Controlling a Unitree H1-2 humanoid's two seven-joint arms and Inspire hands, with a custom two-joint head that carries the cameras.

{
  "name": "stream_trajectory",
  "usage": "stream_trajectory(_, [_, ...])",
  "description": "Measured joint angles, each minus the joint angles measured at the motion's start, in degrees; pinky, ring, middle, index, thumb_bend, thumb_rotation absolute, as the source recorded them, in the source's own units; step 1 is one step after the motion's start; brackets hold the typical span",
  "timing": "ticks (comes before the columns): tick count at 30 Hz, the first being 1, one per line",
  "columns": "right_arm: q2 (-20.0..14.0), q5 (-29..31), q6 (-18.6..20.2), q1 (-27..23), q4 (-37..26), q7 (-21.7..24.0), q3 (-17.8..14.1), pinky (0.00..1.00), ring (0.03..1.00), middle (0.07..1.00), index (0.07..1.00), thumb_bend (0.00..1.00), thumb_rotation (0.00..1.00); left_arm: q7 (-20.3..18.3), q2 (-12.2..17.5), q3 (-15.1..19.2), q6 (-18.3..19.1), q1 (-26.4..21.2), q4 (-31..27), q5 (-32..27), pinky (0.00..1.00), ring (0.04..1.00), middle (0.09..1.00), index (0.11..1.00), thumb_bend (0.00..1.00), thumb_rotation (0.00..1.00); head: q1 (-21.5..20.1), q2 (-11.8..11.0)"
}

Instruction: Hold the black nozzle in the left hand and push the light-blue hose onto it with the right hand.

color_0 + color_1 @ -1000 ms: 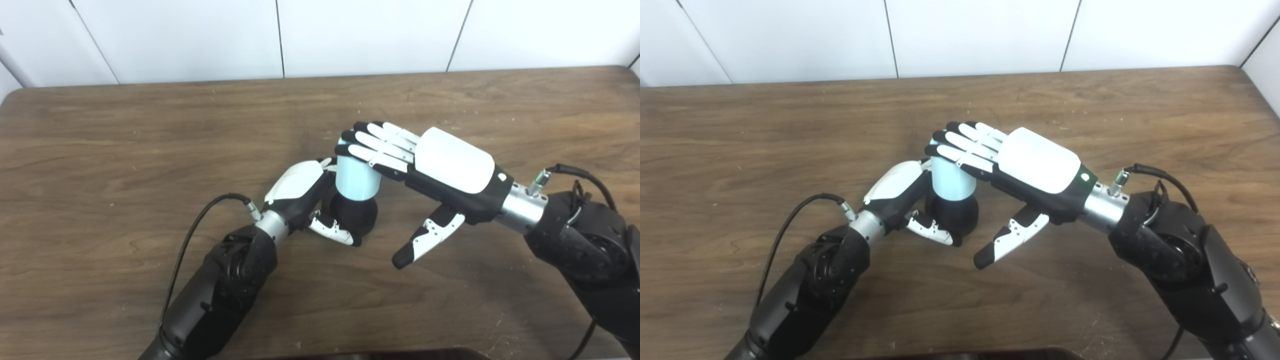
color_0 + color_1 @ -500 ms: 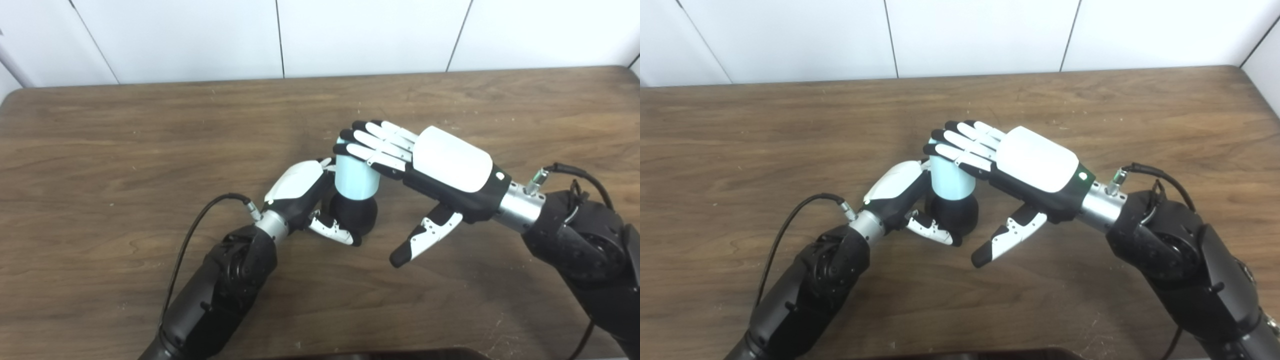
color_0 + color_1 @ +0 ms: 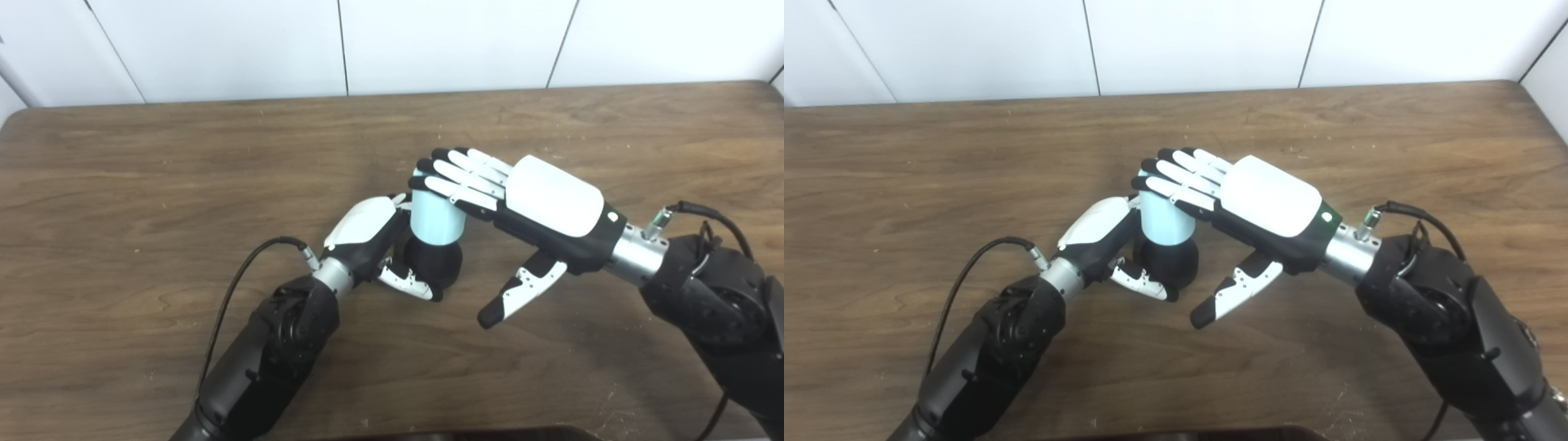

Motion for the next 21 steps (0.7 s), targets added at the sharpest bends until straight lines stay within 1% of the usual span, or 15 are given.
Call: stream_trajectory(21, [-0.1, -0.4, 0.2, 1.3, 0.1, 0.0, 0.5, 1.00, 1.000, 1.000, 0.962, 0.67, 1.00, 0.0, -0.1, -0.2, 0.0, 0.0, 0.0, 0.1, 1.00, 0.994, 0.869, 0.481, 0.52, 0.04, 0.0, 0.3])
